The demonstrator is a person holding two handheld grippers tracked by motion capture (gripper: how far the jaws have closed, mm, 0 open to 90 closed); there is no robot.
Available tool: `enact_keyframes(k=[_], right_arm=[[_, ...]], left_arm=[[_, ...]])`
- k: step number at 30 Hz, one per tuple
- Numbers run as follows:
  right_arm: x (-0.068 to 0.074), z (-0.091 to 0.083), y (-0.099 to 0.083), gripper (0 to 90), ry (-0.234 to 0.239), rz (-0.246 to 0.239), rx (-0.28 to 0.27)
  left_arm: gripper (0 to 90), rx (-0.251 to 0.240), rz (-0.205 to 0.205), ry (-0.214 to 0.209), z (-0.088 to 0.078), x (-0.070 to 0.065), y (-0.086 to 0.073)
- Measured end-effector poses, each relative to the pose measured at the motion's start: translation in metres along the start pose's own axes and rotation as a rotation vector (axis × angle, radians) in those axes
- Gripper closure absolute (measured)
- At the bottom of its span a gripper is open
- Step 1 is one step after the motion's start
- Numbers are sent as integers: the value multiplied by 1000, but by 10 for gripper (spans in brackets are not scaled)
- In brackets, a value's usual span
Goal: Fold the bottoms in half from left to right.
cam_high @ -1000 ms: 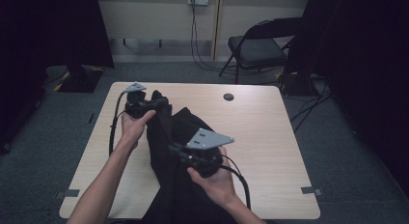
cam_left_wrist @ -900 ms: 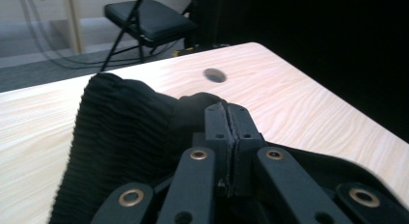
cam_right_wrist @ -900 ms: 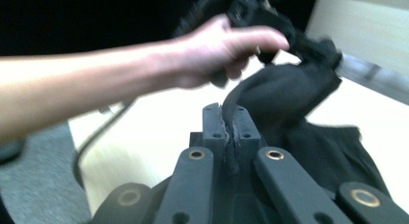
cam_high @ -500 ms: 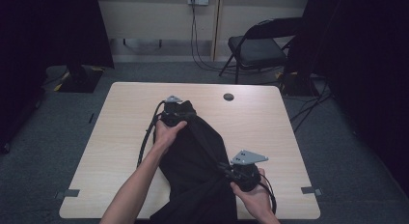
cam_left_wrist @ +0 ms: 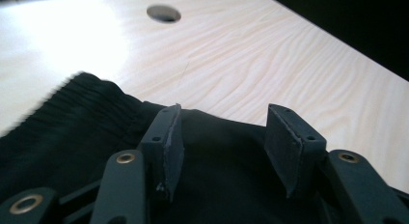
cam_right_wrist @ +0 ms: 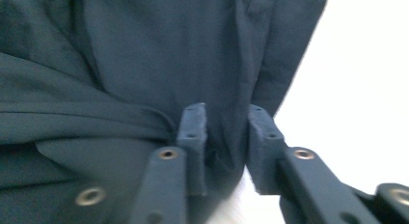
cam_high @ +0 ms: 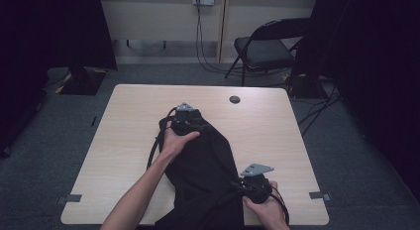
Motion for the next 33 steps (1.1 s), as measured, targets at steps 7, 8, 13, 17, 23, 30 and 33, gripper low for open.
enact_keyframes(k=[7, 8, 13, 17, 23, 30, 33], right_arm=[[-6, -22, -5, 572, -31, 41, -45], [-8, -31, -3, 566, -47, 55, -74], [-1, -35, 6, 666, -17, 32, -121], [24, -6, 12, 748, 64, -64, -64], [32, 27, 10, 701, 55, -100, 25], [28, 51, 26, 682, 51, -88, 10], [25, 61, 37, 677, 41, -82, 0]], left_arm=[[627, 62, 89, -59, -39, -26, -42], [635, 80, 103, -67, -48, -29, -56], [636, 122, 98, -63, -62, -33, -82], [601, 203, 115, -69, -54, -38, -105], [599, 221, 164, -28, -43, -32, -111], [620, 147, 168, 64, -34, -5, -102], [623, 122, 126, 79, -30, 10, -96]])
Point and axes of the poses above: each handheld gripper's, and its own axes: z roughly forward along the jaws, y roughly out of its top, x roughly to its left, the point moved 7 cm from there along z, roughly forward along the jaws, and after that the axes turned 1 degree about -z, right-handed, at the moved point
